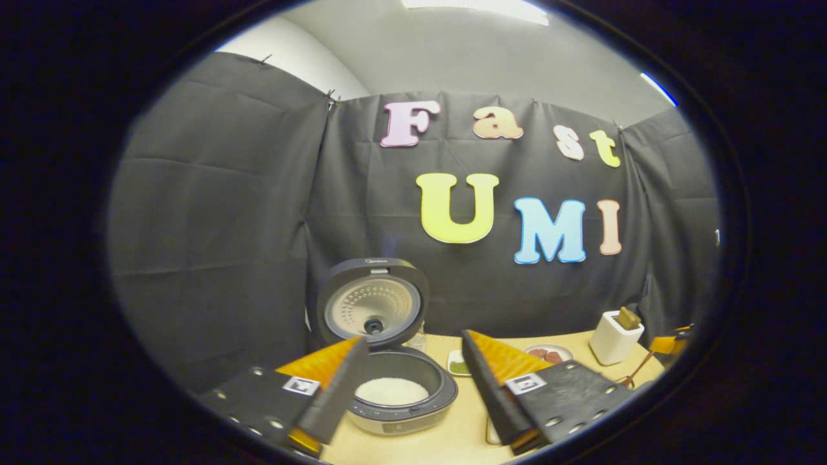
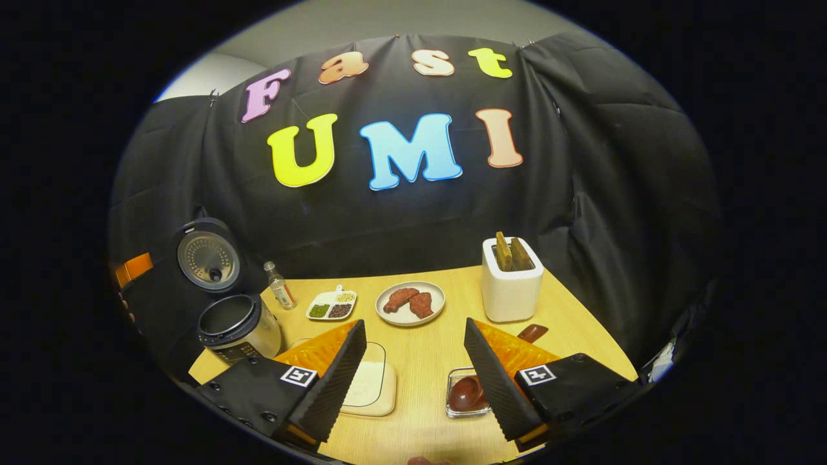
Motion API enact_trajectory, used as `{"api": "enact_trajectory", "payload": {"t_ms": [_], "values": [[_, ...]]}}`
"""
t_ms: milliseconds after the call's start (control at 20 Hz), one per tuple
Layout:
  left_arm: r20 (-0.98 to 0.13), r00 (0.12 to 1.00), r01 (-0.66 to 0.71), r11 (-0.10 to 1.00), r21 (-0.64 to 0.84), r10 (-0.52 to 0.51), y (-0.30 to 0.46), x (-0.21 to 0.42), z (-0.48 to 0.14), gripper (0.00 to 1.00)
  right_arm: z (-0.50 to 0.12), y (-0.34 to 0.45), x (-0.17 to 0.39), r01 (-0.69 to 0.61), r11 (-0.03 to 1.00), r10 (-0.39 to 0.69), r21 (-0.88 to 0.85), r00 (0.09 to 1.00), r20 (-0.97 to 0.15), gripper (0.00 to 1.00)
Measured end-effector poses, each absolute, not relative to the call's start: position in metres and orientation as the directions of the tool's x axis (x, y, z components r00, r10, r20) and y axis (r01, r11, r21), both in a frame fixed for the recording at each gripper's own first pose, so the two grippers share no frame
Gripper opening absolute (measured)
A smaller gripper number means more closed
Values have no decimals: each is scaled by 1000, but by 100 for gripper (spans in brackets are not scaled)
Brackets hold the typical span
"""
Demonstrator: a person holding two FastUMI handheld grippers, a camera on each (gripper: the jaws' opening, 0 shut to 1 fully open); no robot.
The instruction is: Close the left gripper, press the button to open the rice cooker; take a wooden spoon from the chopstick holder with the right hand, scoop a spoonful of rice and pour it into the rice cooker, then put the wooden spoon back into the chopstick holder.
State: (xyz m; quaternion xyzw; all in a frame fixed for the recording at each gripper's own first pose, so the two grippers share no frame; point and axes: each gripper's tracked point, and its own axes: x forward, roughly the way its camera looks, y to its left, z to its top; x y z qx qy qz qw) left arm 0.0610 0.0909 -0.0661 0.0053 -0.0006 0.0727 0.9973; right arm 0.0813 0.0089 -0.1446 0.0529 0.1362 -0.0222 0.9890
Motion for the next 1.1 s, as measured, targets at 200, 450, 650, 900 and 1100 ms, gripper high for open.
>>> {"api": "enact_trajectory", "payload": {"t_ms": [200, 450, 650, 900, 1100], "values": [[-27, 993, -114, 993, 35, 115, 78, 68, -78, 98, -163, -14, 84, 143, 981, -94, 129, 940, -328, 93], [-56, 995, -79, 996, 30, 80, 60, 76, -92, 96, -188, -46, 83, 240, 955, -158, 172, 908, -389, 98], [-76, 995, -59, 998, 35, 62, 46, 80, -103, 98, -212, -70, 87, 304, 934, -199, 186, 877, -437, 98], [-52, 997, -55, 998, 14, 55, 35, 83, -98, 97, -246, -93, 97, 347, 919, -210, 187, 832, -513, 98], [-73, 995, -61, 998, 29, 62, 33, 88, -105, 98, -265, -106, 106, 380, 900, -208, 214, 805, -555, 98]]}}
